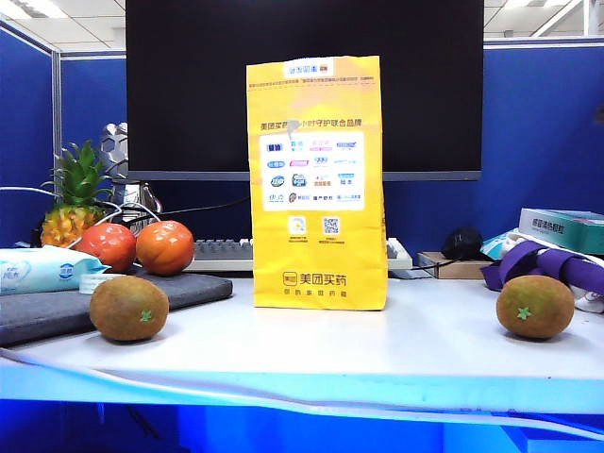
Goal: Pick up the kiwifruit and throw it into the yellow paper bag.
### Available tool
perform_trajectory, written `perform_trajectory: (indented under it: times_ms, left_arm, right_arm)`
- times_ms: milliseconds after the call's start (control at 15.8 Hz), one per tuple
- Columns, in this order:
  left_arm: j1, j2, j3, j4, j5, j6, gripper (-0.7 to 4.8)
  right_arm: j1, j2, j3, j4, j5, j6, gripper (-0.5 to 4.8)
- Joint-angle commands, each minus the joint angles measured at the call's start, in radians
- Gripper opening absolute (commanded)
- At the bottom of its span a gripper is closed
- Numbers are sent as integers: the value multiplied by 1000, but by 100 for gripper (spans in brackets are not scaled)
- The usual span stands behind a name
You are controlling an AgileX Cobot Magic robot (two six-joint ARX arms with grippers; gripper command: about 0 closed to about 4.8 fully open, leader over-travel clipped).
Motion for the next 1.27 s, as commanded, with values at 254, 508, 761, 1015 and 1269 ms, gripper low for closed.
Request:
perform_trajectory:
  times_ms: [254, 508, 761, 1015, 1269]
  left_arm:
    - [0, 27, 116, -16, -31, 7, 479]
    - [0, 296, 340, -21, -36, -22, 479]
    - [0, 640, 619, -154, 74, 210, 479]
    - [0, 911, 839, -277, 245, 341, 479]
    - [0, 1038, 864, -135, 686, 341, 479]
  right_arm:
    - [3, 0, -4, 100, 30, -20, 479]
    - [3, 5, 80, 91, 126, -24, 479]
    - [2, 106, 169, 42, 234, -87, 479]
    - [2, 433, 298, -3, 240, -87, 479]
    - [-5, 900, 546, -132, 115, -95, 479]
